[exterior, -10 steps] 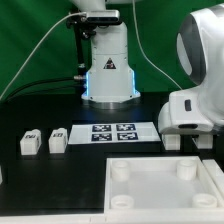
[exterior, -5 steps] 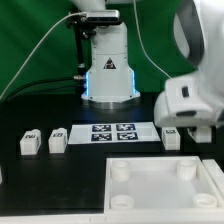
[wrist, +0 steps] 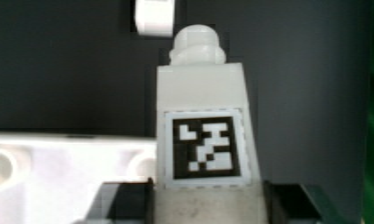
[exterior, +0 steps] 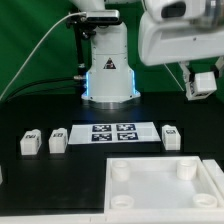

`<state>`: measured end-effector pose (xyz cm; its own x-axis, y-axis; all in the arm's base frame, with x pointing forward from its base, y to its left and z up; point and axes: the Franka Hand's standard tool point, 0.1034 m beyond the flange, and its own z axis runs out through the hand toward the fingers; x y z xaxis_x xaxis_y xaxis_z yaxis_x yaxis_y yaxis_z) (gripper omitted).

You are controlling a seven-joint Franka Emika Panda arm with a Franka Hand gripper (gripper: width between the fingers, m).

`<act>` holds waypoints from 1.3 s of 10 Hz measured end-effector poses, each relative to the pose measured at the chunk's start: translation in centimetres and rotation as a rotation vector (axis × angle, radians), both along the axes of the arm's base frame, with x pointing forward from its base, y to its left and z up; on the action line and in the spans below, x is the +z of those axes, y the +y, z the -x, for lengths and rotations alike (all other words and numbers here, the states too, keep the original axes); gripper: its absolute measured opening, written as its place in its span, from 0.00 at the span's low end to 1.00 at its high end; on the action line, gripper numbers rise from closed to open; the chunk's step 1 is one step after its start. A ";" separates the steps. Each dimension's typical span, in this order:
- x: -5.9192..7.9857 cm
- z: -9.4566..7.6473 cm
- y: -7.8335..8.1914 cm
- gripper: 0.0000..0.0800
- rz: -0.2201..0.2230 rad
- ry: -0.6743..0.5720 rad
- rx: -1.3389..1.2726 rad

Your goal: Assemble one leg

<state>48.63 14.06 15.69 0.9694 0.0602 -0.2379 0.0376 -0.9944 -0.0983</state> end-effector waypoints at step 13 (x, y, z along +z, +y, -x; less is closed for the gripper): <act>4.5 -10.9 -3.5 0.37 -0.036 -0.937 0.010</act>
Offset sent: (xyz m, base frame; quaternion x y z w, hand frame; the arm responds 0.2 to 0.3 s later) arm 0.0758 -0.0364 0.0244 -0.0457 0.2904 -0.0532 0.9543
